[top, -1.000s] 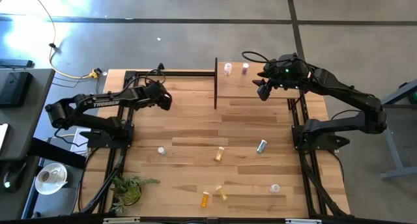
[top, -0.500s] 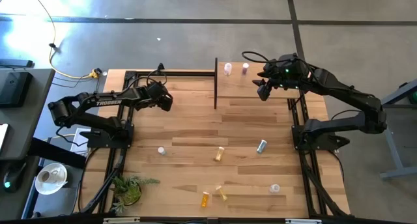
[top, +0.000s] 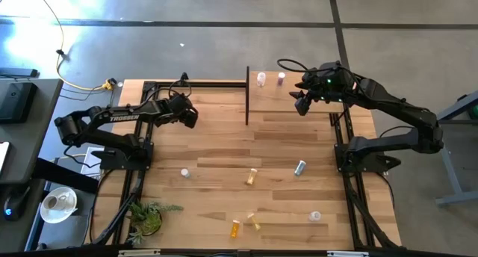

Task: Pick and place medicine bottles onto shelf by color
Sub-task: Put the top transparent pill bottle on the shelf aligned with the other transparent pill bottle

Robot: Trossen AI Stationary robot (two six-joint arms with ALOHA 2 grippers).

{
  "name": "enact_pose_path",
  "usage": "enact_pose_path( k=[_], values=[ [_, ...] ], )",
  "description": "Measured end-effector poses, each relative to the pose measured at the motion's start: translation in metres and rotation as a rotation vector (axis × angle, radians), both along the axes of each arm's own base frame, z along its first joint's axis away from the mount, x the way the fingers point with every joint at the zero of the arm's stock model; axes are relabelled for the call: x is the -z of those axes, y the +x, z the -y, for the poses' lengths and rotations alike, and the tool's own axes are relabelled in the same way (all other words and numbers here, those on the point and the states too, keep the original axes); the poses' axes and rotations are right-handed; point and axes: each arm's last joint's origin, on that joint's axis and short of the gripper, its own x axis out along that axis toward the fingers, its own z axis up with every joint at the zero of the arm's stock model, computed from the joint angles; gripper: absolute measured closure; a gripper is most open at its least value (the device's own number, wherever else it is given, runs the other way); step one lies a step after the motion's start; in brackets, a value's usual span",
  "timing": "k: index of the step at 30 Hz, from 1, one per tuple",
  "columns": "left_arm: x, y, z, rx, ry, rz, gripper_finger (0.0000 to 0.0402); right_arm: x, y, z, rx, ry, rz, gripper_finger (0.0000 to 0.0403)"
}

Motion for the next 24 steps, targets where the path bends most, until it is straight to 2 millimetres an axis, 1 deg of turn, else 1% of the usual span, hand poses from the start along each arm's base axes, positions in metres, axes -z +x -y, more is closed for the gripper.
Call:
enact_pose_path(
  k=[3,6,17,24],
  values=[
    [-0.009,0.000,0.000,0.002,0.026,0.009,0.0269,0.000,0.000,0.000,-0.001,0.000,0.000,0.0222],
    [-0.025,0.001,-0.003,-0.006,0.084,0.021,0.0269,0.000,0.000,0.000,0.000,0.000,0.000,0.0222],
    [-0.102,0.016,-0.016,0.049,0.291,0.136,0.0268,0.000,0.000,0.000,0.000,0.000,0.000,0.0222],
    [-0.145,0.033,-0.018,0.184,0.373,0.209,0.0268,0.000,0.000,0.000,0.000,0.000,0.000,0.0222]
  ],
)
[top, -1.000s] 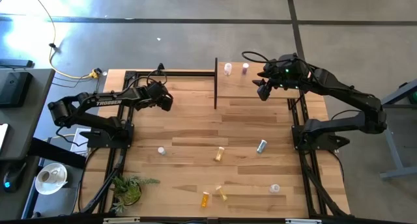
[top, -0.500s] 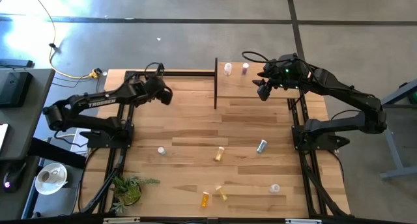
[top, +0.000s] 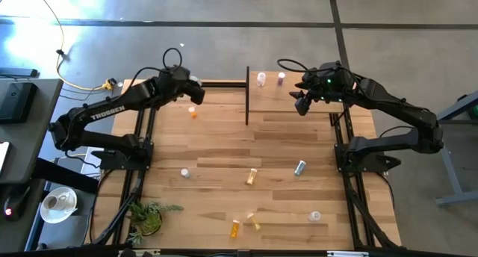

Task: Pick and place medicine bottles onto shelf by color
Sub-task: Put the top transparent pill bottle on the shelf aligned with the other transparent pill bottle

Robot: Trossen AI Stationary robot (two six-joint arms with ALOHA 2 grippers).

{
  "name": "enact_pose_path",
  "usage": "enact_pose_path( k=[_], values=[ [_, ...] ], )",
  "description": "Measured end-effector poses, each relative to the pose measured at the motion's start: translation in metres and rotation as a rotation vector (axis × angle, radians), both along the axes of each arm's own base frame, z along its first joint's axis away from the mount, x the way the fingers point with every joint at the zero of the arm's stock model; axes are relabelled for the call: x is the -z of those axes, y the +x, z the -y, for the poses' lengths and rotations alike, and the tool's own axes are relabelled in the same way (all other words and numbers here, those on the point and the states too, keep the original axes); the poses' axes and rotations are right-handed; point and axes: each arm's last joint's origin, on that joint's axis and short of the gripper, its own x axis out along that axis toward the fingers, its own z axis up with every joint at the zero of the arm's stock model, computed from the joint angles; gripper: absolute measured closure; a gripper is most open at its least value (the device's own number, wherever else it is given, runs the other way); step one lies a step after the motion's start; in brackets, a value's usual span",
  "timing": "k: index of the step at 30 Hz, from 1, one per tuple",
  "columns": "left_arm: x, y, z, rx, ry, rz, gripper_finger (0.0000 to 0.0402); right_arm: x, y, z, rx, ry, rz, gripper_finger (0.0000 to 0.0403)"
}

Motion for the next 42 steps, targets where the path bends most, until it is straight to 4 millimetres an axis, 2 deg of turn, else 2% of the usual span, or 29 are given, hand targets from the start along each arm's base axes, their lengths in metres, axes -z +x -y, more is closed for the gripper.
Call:
enact_pose_path(
  k=[11,20,26,34,42],
  values=[
    [-0.048,0.030,0.000,0.136,0.065,0.000,0.0268,0.000,0.000,0.000,0.010,0.012,0.008,0.0222],
    [-0.074,0.066,-0.018,0.254,0.000,-0.023,0.0268,0.000,0.000,0.000,0.011,0.013,0.008,0.0222],
    [-0.087,0.095,-0.033,0.318,-0.048,-0.064,0.0268,0.001,-0.001,0.000,0.011,0.020,-0.008,0.0222],
    [-0.100,0.127,-0.041,0.387,-0.098,-0.073,0.0268,0.004,-0.003,-0.001,0.021,0.045,-0.031,0.0222],
    [-0.094,0.153,-0.045,0.435,-0.120,-0.073,0.0268,0.007,-0.005,-0.002,0.031,0.058,-0.068,0.0222]
  ],
)
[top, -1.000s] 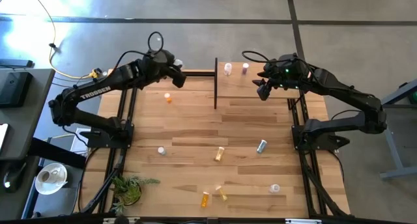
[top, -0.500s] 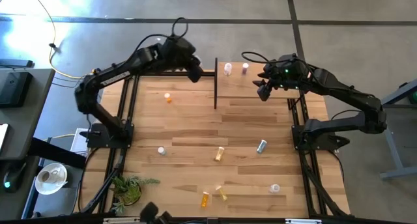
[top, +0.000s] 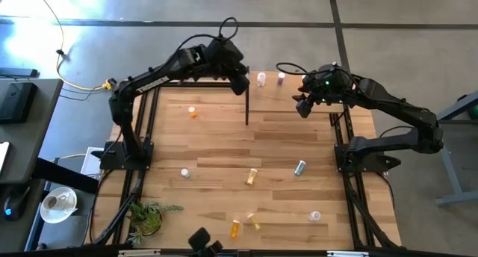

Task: Pick and place medicine bottles onto shelf by color
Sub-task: Put the top transparent pill bottle on the shelf aligned with the other transparent pill bottle

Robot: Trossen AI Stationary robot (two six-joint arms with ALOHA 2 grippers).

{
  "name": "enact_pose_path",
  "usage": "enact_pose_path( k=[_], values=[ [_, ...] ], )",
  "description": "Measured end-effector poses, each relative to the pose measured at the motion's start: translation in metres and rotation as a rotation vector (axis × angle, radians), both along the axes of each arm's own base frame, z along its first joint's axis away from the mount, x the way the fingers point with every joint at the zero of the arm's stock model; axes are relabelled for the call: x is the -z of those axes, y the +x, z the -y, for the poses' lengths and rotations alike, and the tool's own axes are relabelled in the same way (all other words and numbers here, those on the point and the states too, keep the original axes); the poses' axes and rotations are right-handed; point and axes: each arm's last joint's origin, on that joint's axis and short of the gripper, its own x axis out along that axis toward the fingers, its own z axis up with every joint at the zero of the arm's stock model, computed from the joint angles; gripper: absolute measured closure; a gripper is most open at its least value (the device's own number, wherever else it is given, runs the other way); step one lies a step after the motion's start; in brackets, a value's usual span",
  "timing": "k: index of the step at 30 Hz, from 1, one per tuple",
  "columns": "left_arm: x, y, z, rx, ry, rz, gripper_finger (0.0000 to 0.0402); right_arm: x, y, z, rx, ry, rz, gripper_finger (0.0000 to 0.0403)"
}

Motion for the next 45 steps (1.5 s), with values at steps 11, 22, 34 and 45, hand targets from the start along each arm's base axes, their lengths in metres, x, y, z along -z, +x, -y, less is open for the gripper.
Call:
enact_pose_path(
  k=[11,22,34,45],
  values=[
    [0.043,0.040,-0.004,0.094,-0.016,-0.082,0.0268,0.002,-0.003,0.001,0.068,-0.019,-0.045,0.0222],
    [0.073,0.066,-0.008,0.132,-0.017,-0.103,0.0268,0.003,-0.004,0.001,0.067,-0.015,-0.057,0.0222],
    [0.095,0.078,-0.016,0.124,-0.024,-0.124,0.0268,0.003,-0.004,0.000,0.067,-0.016,-0.059,0.0222],
    [0.099,0.077,-0.025,0.100,-0.021,-0.127,0.0268,0.003,-0.004,0.000,0.066,-0.015,-0.062,0.0222]
  ],
)
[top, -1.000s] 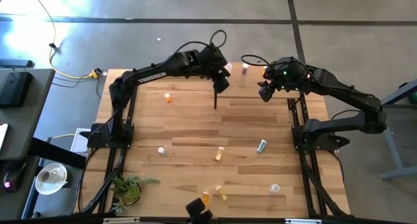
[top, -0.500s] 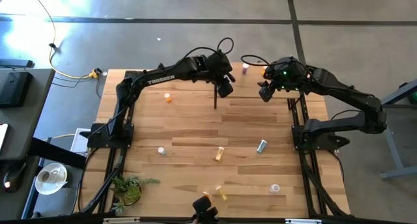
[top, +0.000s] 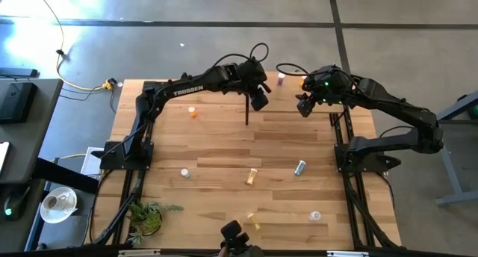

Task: Pick and place medicine bottles onto shelf by color
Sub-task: Put the top transparent pill bottle on the shelf aligned with the other transparent pill bottle

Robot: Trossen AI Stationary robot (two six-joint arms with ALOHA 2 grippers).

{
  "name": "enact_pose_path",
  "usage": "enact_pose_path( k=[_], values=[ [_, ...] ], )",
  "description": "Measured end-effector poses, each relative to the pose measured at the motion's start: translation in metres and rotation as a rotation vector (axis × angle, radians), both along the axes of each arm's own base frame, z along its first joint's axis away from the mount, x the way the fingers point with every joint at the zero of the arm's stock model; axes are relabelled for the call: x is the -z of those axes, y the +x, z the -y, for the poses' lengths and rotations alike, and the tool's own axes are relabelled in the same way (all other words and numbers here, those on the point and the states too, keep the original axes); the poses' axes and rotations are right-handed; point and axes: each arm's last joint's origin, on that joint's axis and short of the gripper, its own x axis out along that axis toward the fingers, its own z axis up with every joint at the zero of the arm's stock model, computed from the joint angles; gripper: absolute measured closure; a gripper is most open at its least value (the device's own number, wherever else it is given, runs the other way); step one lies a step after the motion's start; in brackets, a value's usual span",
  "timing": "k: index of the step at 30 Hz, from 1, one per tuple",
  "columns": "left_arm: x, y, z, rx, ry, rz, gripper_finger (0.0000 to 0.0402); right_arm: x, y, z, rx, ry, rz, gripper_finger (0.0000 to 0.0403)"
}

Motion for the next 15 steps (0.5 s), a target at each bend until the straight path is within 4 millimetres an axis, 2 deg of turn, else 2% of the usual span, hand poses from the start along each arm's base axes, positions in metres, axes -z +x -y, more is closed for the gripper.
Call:
enact_pose_path(
  k=[9,15],
  values=[
    [-0.0001,0.0003,0.0002,0.007,-0.006,0.005,0.0267,0.0000,0.0000,0.0000,0.000,0.000,0.000,0.0222],
    [-0.0005,0.0004,0.0001,0.007,-0.005,0.008,0.0245,0.0000,0.0000,0.0000,0.000,0.000,0.000,0.0222]
  ],
)
